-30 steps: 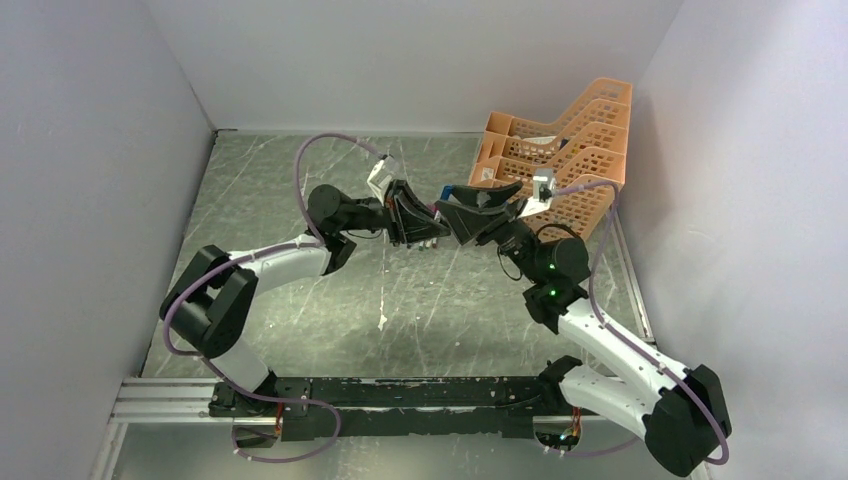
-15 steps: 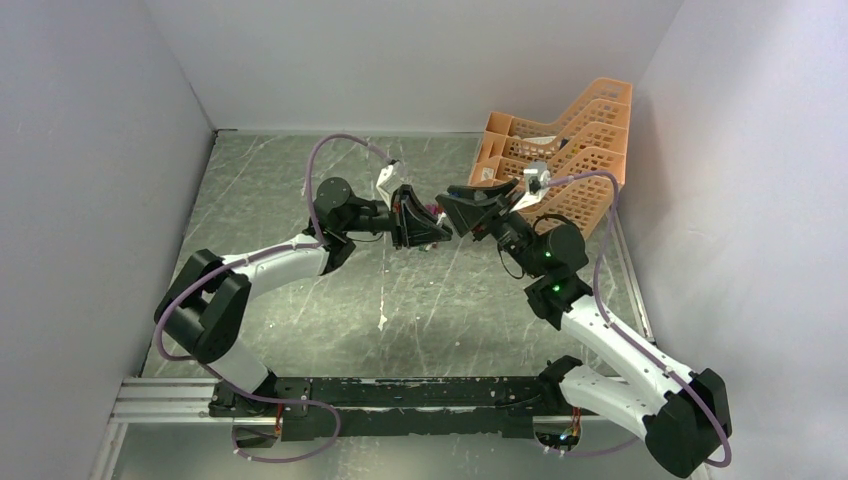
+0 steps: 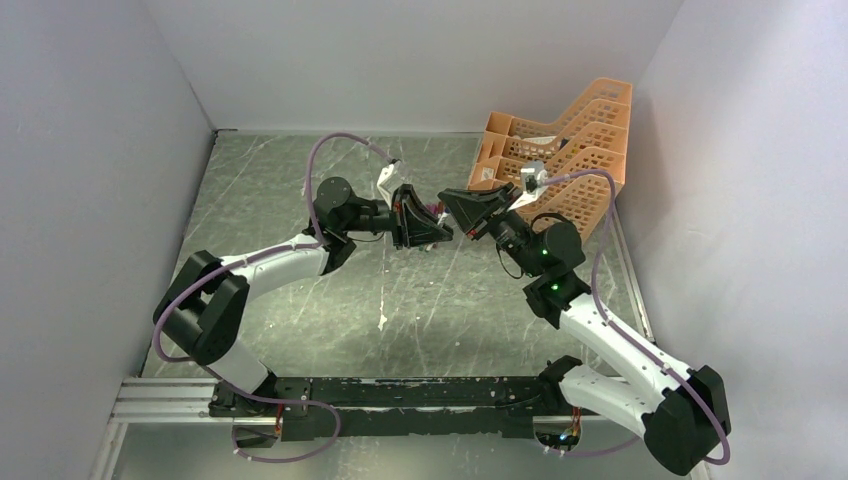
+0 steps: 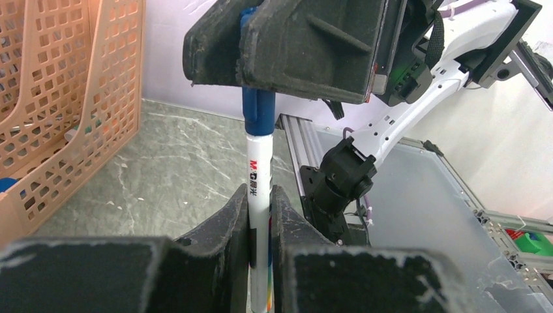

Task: Insert the pens into the pen caps

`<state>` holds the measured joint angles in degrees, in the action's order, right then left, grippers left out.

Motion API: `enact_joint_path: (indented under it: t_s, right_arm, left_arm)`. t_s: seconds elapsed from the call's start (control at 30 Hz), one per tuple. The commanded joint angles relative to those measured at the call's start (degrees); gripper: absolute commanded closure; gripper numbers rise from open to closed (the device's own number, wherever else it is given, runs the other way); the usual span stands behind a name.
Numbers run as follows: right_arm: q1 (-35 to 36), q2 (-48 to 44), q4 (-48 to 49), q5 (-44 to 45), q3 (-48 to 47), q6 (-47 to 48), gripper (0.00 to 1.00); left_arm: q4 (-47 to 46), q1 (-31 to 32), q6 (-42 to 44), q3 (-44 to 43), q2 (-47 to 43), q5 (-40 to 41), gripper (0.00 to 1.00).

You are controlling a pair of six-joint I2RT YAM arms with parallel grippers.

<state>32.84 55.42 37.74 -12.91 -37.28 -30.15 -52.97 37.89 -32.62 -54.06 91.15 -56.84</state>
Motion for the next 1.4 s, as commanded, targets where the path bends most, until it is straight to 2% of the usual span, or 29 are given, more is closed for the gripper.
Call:
enact_joint_path:
  t_s: [0.0,0.3,0.63,1.07,1.37]
  right_arm:
    - [0.03,-0.23,-2.44,-1.01,-0.15,-0.62,1.0]
    - [0.11,-3.07,-11.83,-6.24,2.29,-2.61,1.0]
    - [0.54,-4.18,-13.27,-9.21,7.59,-4.98,1.0]
    - [3.81,0.9,-8.22,-8.66,15.28,-7.94,1.0]
    - [7.6,5.85,-5.76,-6.33,16.64,-8.43,1.0]
  left_arm:
    - [-3.63,0.39,-2.21,-3.85,0.02,-1.29,0.93]
    - [5.67,0.27,2.92,-14.81,1.07,-3.68,0.93]
    - [5.12,-0.1,0.97,-22.63,3.87,-5.86,0.93]
    - [2.0,-1.1,-2.79,-30.38,8.4,-7.06,0.93]
    - [-0.2,-1.47,-5.59,-34.73,11.28,-7.26,0.93]
